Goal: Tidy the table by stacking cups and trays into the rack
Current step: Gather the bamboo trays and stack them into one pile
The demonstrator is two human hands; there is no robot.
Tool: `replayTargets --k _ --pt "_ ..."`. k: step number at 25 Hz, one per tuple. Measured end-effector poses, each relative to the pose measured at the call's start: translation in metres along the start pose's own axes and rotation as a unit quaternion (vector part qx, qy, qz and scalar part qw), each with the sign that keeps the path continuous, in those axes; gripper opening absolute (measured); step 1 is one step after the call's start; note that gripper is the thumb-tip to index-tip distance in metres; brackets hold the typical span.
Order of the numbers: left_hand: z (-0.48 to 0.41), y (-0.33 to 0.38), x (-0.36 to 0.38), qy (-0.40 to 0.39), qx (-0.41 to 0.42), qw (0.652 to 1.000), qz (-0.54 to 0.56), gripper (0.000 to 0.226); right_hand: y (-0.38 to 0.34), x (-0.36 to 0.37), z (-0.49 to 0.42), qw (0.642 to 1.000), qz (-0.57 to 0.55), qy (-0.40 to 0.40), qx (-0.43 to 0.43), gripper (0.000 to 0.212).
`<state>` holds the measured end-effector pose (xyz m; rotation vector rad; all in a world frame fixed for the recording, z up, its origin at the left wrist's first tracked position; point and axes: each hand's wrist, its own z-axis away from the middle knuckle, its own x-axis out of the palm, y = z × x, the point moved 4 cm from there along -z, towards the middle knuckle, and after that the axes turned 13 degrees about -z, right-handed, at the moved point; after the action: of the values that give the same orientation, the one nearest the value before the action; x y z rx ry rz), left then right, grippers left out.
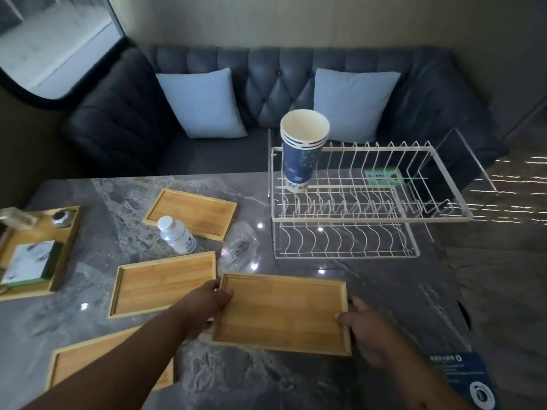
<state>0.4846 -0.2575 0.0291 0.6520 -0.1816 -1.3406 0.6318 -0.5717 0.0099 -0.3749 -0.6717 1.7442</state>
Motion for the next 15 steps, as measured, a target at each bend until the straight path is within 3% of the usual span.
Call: replayTargets --k 2,6,9,15 --pt "0.003 -0.018 -0.031 0.028 -0.014 0.999 -0.031 0.025 0.005 0.033 -0.005 0.999 0.024 -0.02 0.003 0.04" --pt "0.002 -0.05 -0.095 0.092 -0.02 0.995 -0.025 0.029 0.013 0.101 -0.006 0.993 0.119 -0.025 0.006 0.022" --pt "0.005 -0.076 -0.142 0.124 -0.029 0.992 -0.002 0.022 0.017 0.156 -0.003 0.988 0.154 -0.024 0.001 0.02" --pt "0.021 -0.143 -0.23 0.119 -0.089 0.989 0.013 0.011 0.045 0.26 0.002 0.965 0.25 -0.073 0.036 0.014"
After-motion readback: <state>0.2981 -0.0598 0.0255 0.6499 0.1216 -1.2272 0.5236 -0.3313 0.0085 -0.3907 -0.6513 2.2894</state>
